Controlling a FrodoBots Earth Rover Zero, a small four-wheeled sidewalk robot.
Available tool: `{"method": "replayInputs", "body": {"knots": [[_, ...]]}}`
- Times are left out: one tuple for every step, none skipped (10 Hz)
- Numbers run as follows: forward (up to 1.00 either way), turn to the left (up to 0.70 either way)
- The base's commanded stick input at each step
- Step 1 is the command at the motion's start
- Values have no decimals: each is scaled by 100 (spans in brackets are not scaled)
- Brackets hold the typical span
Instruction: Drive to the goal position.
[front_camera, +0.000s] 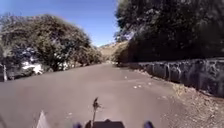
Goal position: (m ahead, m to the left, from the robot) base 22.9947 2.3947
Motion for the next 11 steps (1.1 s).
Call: {"method": "replayInputs", "body": {"knots": [[50, 0], [50, 0], [50, 0], [50, 0], [50, 0], [50, 0], [50, 0], [50, 0], [50, 0], [50, 0], [50, 0]]}}
